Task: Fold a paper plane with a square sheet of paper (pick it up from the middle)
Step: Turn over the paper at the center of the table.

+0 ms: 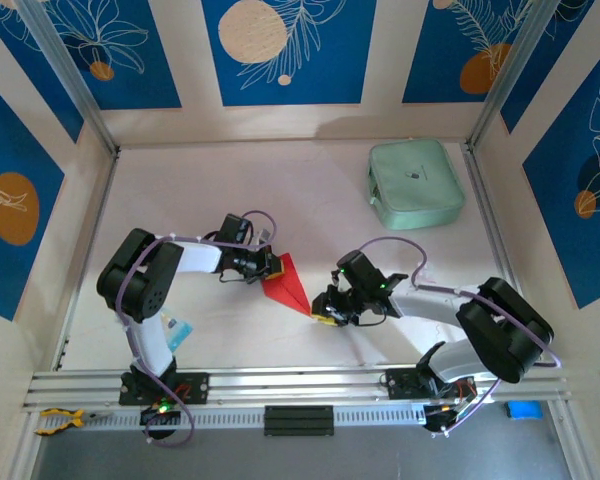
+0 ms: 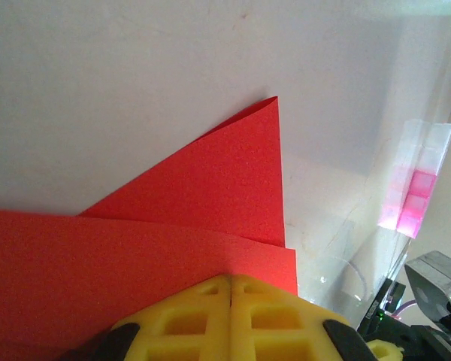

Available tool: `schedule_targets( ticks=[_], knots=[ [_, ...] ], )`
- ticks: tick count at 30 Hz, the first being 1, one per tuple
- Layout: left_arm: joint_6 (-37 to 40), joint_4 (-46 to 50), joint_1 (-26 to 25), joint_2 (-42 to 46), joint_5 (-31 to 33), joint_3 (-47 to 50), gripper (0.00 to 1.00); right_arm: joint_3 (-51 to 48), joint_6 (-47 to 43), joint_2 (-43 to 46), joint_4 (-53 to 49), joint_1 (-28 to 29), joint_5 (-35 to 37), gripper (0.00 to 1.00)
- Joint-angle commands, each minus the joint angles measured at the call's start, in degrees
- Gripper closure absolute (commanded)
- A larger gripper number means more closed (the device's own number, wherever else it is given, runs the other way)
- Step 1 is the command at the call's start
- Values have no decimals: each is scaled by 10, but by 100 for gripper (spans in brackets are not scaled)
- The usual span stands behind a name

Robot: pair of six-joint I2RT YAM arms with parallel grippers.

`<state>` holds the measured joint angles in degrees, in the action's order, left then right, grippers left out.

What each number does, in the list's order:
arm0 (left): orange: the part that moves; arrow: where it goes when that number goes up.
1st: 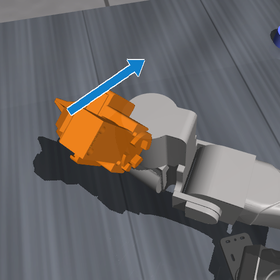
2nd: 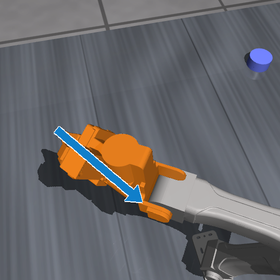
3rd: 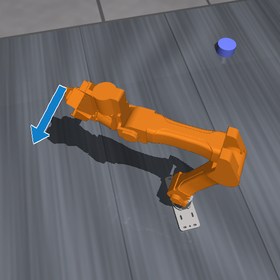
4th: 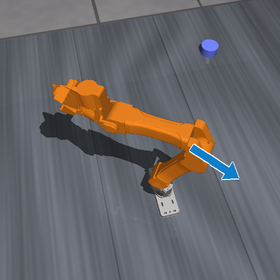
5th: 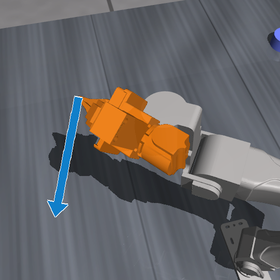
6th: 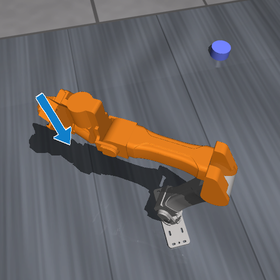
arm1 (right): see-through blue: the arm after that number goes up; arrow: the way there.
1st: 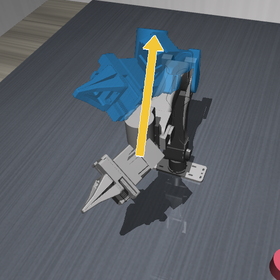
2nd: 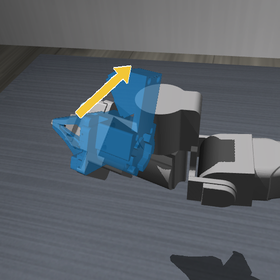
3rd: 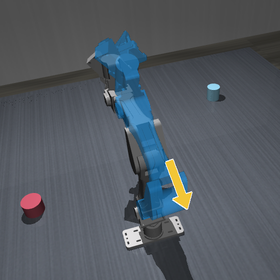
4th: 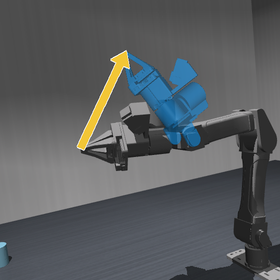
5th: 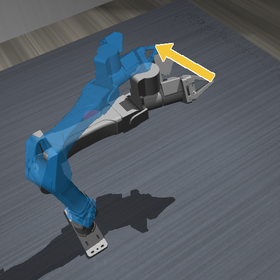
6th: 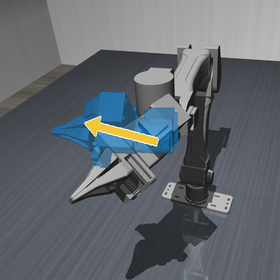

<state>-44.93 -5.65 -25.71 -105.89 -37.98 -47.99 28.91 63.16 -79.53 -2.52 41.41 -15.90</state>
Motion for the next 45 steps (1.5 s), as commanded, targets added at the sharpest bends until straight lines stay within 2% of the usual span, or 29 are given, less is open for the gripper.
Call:
schedule_targets(
  ticks=[1,7,18,29,39,45],
  knots=[
    [-7,31,14,-20,35,23,99,-2,15,-11,14,3,-12,69],
    [-3,37,14,-17,38,23,99,-8,22,-35,49,1,-25,71],
    [-13,26,15,-16,33,27,99,-1,19,-65,51,3,-19,70],
    [-20,21,15,-15,25,25,99,-29,42,-39,124,0,3,70],
    [-24,17,15,-12,26,30,99,-43,42,-28,140,-2,7,70],
    [-30,11,15,-12,22,32,99,-49,34,-29,193,-3,6,70]
  ],
)
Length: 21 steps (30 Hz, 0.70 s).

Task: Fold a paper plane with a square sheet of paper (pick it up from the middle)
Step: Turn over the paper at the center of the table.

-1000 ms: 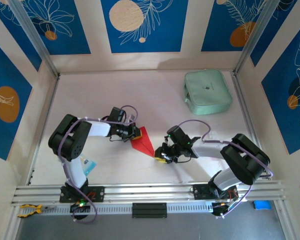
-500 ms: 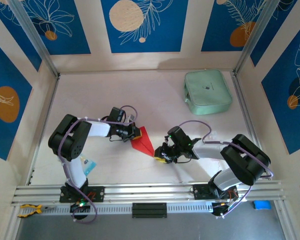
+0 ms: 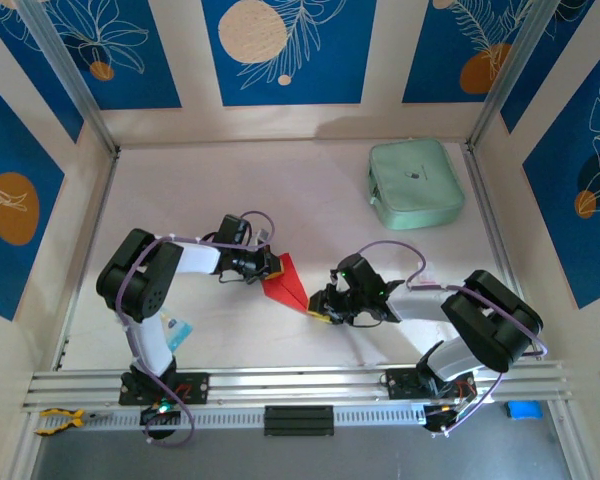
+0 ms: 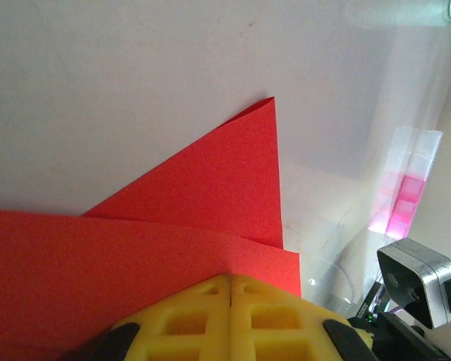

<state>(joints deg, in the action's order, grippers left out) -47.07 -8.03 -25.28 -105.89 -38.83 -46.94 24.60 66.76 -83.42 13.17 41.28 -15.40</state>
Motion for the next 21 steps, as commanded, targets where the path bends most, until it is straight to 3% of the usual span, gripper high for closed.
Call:
schedule_targets(
  ticks=[1,16,21],
  knots=[
    [-8,35,11,-11,30,21,99,-5,-7,10,40,-2,1,70],
    [-12,31,10,-5,32,27,99,-8,-21,-15,110,-5,0,71],
    [-21,15,10,0,29,35,98,-6,-28,-20,111,-5,2,76]
  ],
)
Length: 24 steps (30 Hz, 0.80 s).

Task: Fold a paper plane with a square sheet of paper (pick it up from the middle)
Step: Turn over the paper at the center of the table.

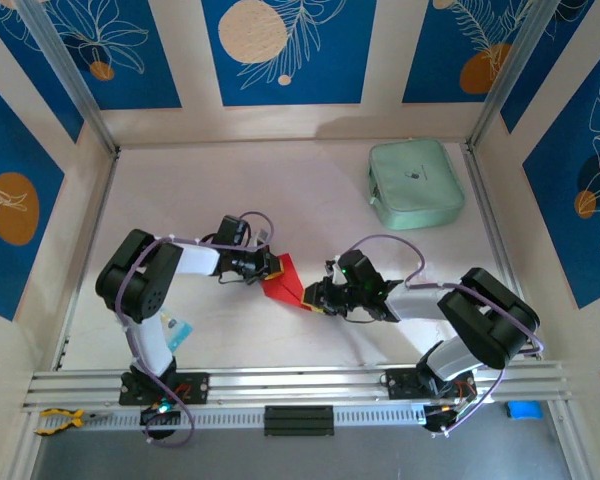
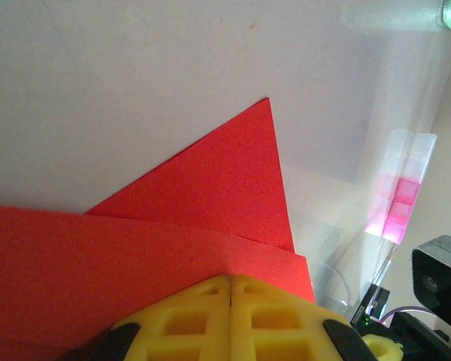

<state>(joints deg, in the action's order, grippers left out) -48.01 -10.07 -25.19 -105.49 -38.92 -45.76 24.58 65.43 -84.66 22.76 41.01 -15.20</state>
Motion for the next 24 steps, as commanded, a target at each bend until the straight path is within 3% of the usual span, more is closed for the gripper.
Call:
schedule_targets(
  ticks=[1,8,14,24],
  knots=[
    [-13,34,9,-2,29,24,98,-7,-16,-8,15,-2,-1,79],
    [-23,31,8,33,22,25,94,-15,-21,-3,22,-4,-4,90],
    [-11,58,8,116,58,30,75,-14,-49,27,-4,-3,6,93],
    [25,134,6,224,129,17,58,26,-140,161,-215,-1,102,95]
  ],
)
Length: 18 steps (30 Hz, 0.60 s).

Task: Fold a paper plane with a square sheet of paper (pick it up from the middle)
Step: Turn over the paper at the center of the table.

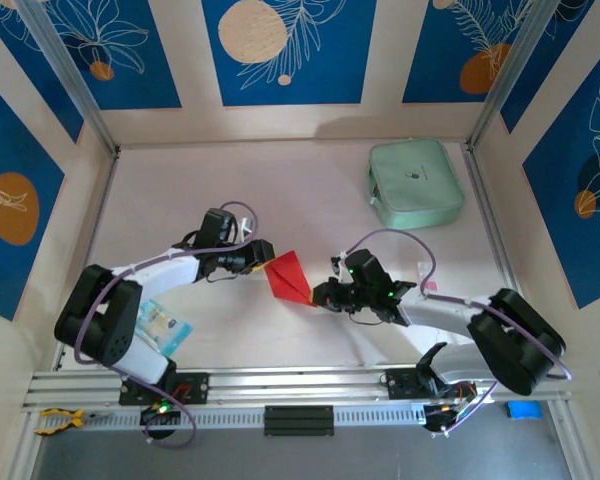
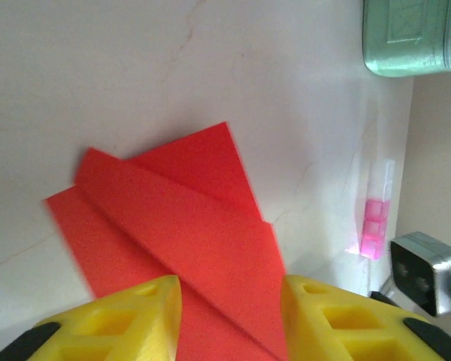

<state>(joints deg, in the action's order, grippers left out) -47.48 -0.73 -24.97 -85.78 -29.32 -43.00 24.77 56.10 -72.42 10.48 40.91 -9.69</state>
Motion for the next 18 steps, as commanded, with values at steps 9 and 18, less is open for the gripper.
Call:
schedule_targets(
  ticks=[9,18],
  knots=[
    [58,99,5,87,97,-28,56,100,-173,165,-305,-3,194,95],
    [184,256,21,127,196,-98,45,245,-243,101,-497,15,325,96]
  ],
)
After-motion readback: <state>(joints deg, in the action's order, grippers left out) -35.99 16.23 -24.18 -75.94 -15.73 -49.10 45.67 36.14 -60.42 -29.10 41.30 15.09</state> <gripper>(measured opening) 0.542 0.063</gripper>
